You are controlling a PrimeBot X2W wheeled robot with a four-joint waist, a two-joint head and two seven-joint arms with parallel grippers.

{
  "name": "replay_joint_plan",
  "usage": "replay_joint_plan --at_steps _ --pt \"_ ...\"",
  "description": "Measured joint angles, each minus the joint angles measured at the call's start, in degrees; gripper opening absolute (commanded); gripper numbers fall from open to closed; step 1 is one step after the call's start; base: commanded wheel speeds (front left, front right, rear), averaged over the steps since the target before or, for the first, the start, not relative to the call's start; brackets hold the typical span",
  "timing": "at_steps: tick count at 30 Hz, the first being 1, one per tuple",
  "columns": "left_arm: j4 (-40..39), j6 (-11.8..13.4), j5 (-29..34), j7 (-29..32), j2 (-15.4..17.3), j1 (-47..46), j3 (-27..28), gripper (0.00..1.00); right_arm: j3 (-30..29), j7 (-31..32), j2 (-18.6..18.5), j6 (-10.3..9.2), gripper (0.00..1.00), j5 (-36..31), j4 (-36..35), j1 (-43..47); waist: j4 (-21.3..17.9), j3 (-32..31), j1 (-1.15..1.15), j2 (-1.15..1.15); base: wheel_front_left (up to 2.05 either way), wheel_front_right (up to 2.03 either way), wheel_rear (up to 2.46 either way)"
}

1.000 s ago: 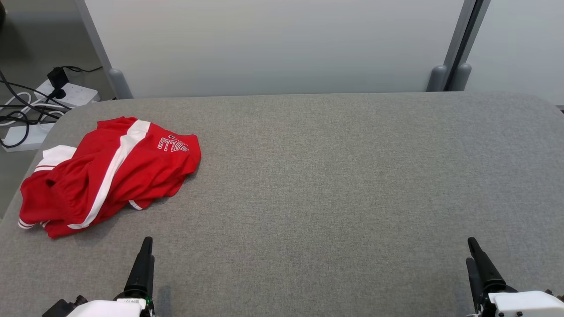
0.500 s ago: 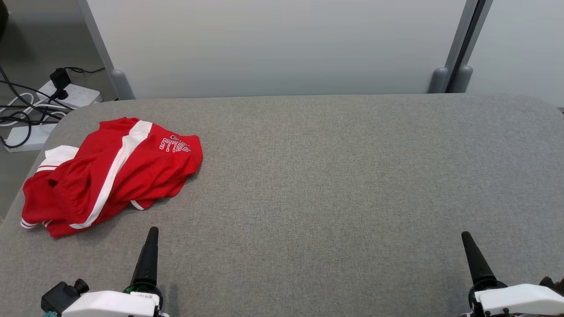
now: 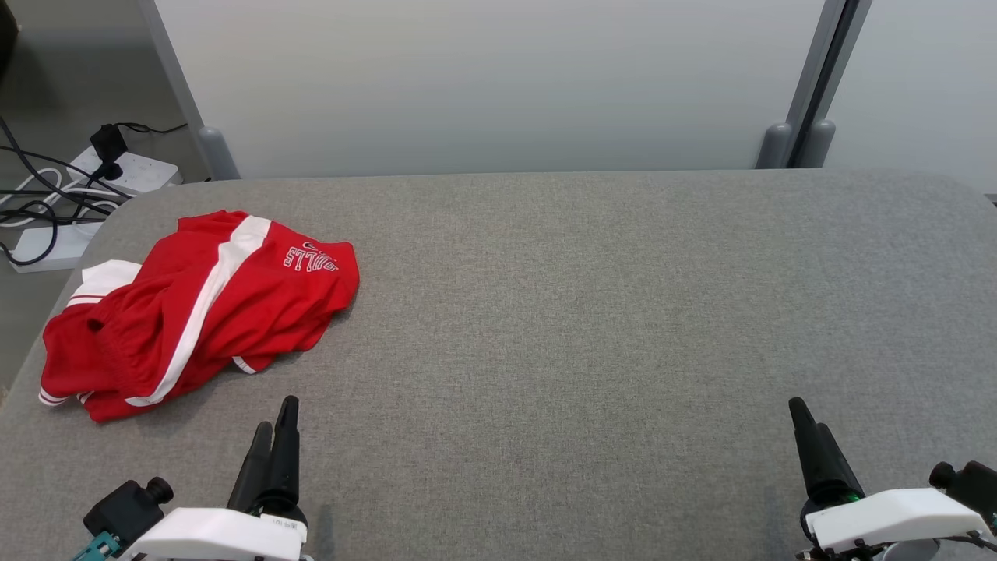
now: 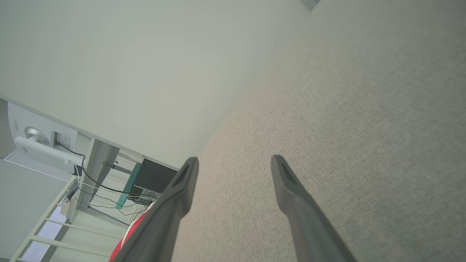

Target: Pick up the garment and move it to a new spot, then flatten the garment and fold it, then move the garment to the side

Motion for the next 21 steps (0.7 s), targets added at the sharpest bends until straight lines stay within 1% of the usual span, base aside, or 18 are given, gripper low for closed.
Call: replay_joint_plan --at_steps 2,3,4,8,14,16,19,21 --pt "-0.26 0.29 1.63 -0.30 0.01 0.00 -0.11 1.00 0.12 -0.41 -0.01 0.00 1.00 -1.62 -0.21 0.01 0.00 -0.08 0.00 0.00 0.00 0.00 0.00" --pt "-0.45 0.63 4.53 -0.97 0.02 -0.01 -0.48 1.00 0.99 -0.92 -0.10 0.00 1.00 -4.07 -0.52 0.00 0.03 -0.17 0.00 0.00 0.00 0.00 0.00" --pt "-0.49 0.64 5.88 -1.36 0.03 -0.01 -0.74 1.00 1.36 -1.35 -0.09 0.00 1.00 -5.36 -0.77 0.00 0.05 -0.22 0.00 0.00 0.00 0.00 0.00" --pt "-0.71 0.89 9.64 -2.23 0.07 -0.03 -1.45 1.00 1.31 -2.34 -0.11 0.00 1.00 -8.24 -2.45 -0.05 0.19 -0.36 0.00 0.00 0.00 0.00 0.00" --pt "-1.21 1.38 13.07 -3.07 0.09 -0.05 -1.99 1.00 1.32 -3.12 -0.09 0.00 1.00 -10.50 -2.90 -0.07 0.28 -0.46 0.00 0.00 0.00 0.00 0.00" --pt "-1.13 1.38 14.93 -3.53 0.12 -0.07 -2.32 1.00 1.66 -3.53 -0.08 0.00 1.00 -12.90 -2.83 -0.20 0.30 -0.54 0.00 0.00 0.00 0.00 0.00" --pt "-0.80 1.35 18.26 -4.53 0.15 -0.10 -2.41 1.00 3.82 -4.32 -0.51 0.01 1.00 -16.39 -2.83 -1.44 0.18 -0.59 0.00 0.00 0.00 0.00 0.00" --pt "-0.63 1.31 19.89 -4.74 0.20 -0.13 -2.41 1.00 5.38 -4.80 -1.35 0.01 1.00 -17.47 -2.81 -2.36 0.14 -0.62 0.00 0.00 0.00 0.00 0.00"
